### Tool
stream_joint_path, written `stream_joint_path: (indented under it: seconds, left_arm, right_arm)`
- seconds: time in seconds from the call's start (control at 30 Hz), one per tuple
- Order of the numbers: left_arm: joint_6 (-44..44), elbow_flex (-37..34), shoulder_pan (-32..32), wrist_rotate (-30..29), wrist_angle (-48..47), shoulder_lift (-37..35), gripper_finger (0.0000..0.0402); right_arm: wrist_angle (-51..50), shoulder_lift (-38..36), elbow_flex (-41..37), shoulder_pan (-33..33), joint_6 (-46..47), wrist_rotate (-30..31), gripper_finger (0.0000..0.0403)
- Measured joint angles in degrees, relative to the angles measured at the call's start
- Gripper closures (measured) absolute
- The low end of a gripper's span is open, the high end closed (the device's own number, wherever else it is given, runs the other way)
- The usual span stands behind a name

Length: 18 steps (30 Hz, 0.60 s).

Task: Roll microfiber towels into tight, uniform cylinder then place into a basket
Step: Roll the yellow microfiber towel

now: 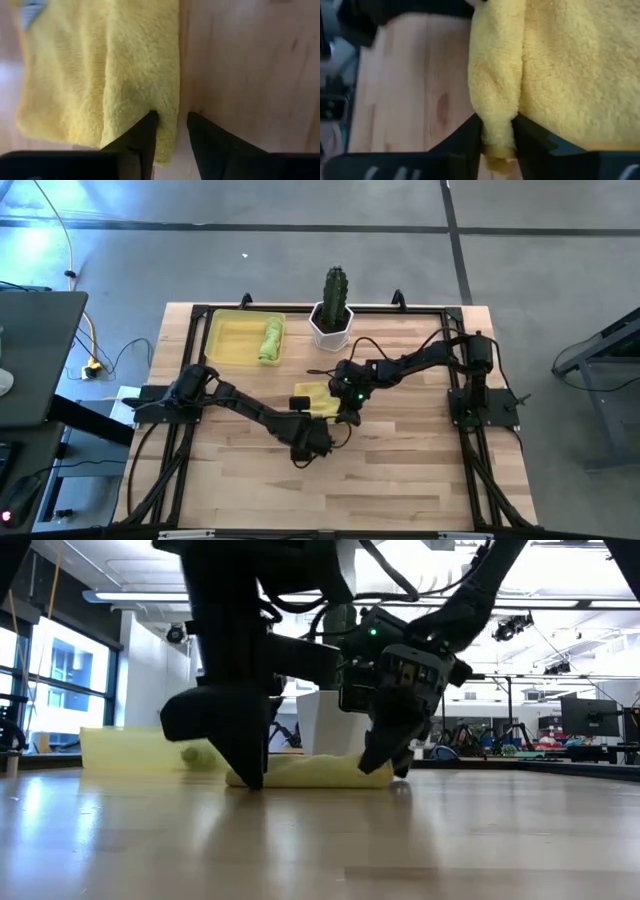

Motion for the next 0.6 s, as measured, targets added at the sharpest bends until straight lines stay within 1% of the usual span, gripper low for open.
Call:
stream_joint_path:
  seconds: [0.07, 0.17, 0.27, 0.37, 0.4, 0.5, 0.57, 0.6]
  left_arm:
    - [1.69, -0.02, 0.13, 3.55, 0.15, -0.08, 0.0310]
    - [1.87, 0.00, -0.29, 6.40, 0.20, -0.19, 0.0333]
    - [1.72, -0.02, -0.94, 8.20, 0.09, -0.29, 0.0349]
    - [0.76, 0.07, -1.19, 11.08, 0.02, -0.41, 0.0358]
    - [0.67, 0.07, -1.22, 11.52, 0.06, -0.41, 0.0360]
    - [0.45, 0.07, -1.26, 11.94, 0.06, -0.43, 0.0362]
    - [0.41, -0.03, -1.31, 11.89, 0.10, -0.68, 0.0362]
    - [0.39, -0.07, -1.31, 11.89, 0.21, -0.73, 0.0363]
  right_arm:
    - [-5.20, -0.95, 1.79, -0.50, -3.83, 0.53, 0.0291]
    - [-12.35, -2.76, 4.19, -1.77, -9.59, 1.87, 0.0275]
    - [-17.91, -5.89, 6.35, -2.76, -17.22, 4.55, 0.0273]
    - [-21.86, -9.91, 5.64, -2.81, -26.01, 8.49, 0.0274]
    - [-22.33, -11.32, 4.87, -2.45, -28.19, 8.86, 0.0274]
    - [-18.37, -15.91, 0.55, -0.01, -30.42, 8.74, 0.0274]
    - [-11.43, -18.61, -4.01, 2.73, -30.30, 8.81, 0.0274]
    - [-6.16, -19.72, -6.58, 4.25, -29.83, 9.56, 0.0274]
